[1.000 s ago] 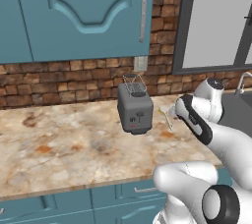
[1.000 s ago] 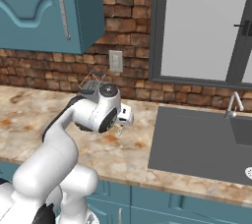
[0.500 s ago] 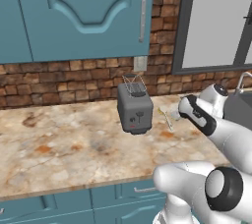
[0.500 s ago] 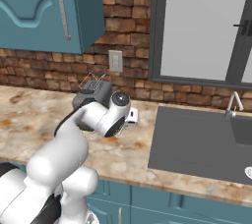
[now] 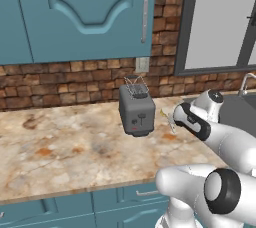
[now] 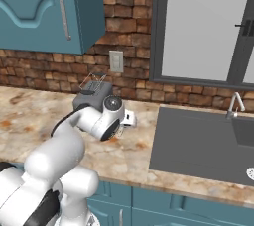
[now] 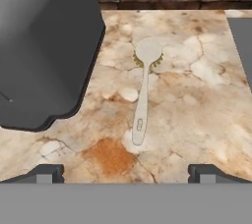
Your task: Grab the spray bottle from the cabinet, then place it next to the cutting board for sanitizing. Then grab the dish brush from the countertop next to the sink and place it next to the cutting board.
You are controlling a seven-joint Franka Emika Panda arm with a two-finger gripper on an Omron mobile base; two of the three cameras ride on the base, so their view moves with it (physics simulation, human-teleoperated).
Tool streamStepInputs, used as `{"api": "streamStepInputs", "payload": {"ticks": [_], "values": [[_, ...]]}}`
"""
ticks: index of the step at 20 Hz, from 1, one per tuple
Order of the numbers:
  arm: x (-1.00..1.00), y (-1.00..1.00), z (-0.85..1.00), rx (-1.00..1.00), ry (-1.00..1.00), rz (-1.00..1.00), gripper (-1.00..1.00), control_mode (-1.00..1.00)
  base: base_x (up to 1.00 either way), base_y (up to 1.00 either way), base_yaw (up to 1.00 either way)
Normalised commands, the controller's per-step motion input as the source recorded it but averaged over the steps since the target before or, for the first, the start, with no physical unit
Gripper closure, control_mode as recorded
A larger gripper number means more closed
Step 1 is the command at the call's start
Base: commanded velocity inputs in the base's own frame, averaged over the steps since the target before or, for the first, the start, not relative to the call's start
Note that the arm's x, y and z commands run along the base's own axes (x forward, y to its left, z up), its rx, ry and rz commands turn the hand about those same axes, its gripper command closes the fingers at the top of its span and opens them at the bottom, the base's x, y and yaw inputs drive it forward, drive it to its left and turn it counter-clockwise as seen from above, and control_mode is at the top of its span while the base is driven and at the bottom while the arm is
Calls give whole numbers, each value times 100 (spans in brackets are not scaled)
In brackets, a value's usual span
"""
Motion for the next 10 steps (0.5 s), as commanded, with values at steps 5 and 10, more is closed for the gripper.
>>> {"api": "streamStepInputs", "payload": {"ticks": [5,10], "values": [[14,-2,-19,0,0,-1,-100,-100,0,0,0],[17,0,-25,0,0,0,-100,-100,0,0,0]]}}
